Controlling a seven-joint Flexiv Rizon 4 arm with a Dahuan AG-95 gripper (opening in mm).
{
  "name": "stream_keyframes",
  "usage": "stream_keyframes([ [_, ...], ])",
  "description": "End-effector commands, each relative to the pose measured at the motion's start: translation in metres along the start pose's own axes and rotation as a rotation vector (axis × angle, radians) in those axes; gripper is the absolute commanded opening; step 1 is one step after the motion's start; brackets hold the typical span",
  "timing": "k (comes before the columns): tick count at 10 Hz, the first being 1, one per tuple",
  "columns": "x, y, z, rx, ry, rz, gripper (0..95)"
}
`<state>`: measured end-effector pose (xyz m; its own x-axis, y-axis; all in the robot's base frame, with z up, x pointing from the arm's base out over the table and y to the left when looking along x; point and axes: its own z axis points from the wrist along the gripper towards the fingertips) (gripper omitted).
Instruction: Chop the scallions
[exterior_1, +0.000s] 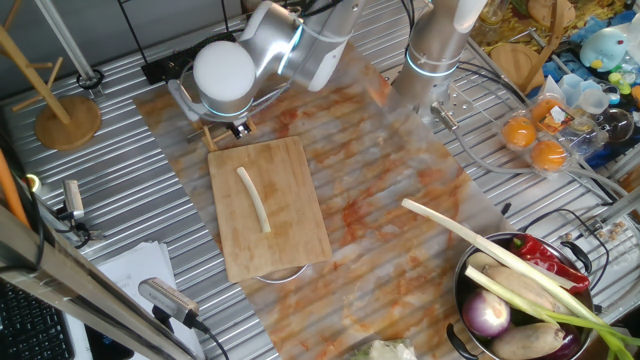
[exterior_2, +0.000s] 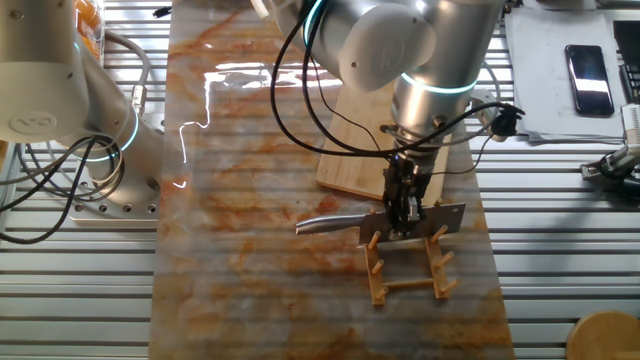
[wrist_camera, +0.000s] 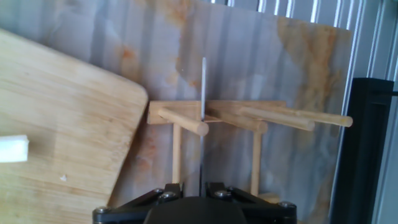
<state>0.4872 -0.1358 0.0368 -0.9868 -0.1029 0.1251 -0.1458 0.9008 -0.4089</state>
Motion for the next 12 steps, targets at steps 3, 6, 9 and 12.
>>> stream_keyframes([
  [3, 0.0014, -0.004, 0.0014, 0.002, -0.01, -0.003, 0.0],
  [6, -0.0006, -0.004, 0.0016, 0.004, -0.003, -0.002, 0.0],
  [9, -0.0012, -0.0038, 0.0042, 0.008, -0.006, -0.011, 19.0],
  [12, -0.0034, -0.0056, -0.0013, 0.011, 0.003, -0.015, 0.0],
])
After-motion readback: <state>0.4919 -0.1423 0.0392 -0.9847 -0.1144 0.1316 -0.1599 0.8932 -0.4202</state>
